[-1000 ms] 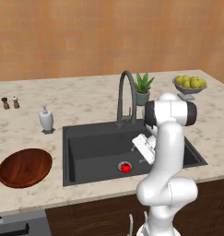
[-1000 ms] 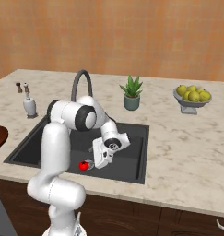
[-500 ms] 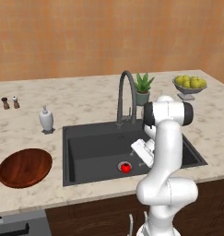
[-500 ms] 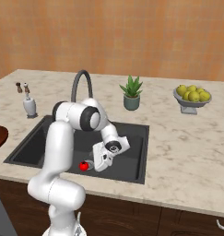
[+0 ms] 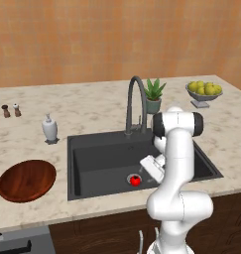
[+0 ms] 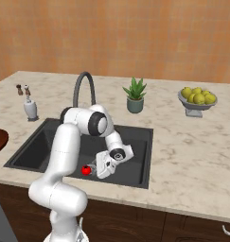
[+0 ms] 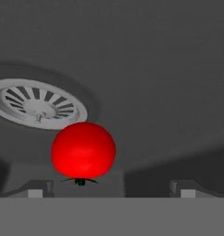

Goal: Pick the tomato from the sink and place it in the bowl. Then pick the bowl and place it in the microwave. Then close the microwave door and press the start button.

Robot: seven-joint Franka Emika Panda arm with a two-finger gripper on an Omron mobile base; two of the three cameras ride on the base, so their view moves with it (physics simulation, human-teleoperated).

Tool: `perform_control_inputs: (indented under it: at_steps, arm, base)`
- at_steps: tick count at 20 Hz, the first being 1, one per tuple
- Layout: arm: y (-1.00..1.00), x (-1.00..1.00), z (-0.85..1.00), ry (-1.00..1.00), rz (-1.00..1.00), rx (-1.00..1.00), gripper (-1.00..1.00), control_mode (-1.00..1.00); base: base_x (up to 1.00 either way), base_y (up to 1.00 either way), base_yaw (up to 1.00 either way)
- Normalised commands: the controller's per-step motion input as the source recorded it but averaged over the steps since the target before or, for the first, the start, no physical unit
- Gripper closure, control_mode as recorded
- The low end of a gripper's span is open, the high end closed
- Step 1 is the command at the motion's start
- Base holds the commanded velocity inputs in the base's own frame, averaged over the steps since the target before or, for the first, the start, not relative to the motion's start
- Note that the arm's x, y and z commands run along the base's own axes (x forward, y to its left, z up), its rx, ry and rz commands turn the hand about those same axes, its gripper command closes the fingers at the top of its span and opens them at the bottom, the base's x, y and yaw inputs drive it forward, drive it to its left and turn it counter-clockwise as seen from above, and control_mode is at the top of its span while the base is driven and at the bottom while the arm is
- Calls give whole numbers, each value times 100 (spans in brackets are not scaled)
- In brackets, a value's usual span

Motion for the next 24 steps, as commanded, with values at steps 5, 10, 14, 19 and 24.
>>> perform_control_inputs:
  at_steps: [5,10,14,19,24]
  arm:
    - [26,15,-19,0,-4,5,-100,-100]
    - [28,12,-18,0,-2,2,-100,-100]
    - [12,0,-12,5,0,2,-100,-100]
    - [21,0,-20,7,0,2,100,-100]
    - [3,0,-10,1,0,1,100,-100]
  base:
    - [0,0,0]
    - [0,0,0]
    - [0,0,0]
    - [0,0,0]
    - [0,0,0]
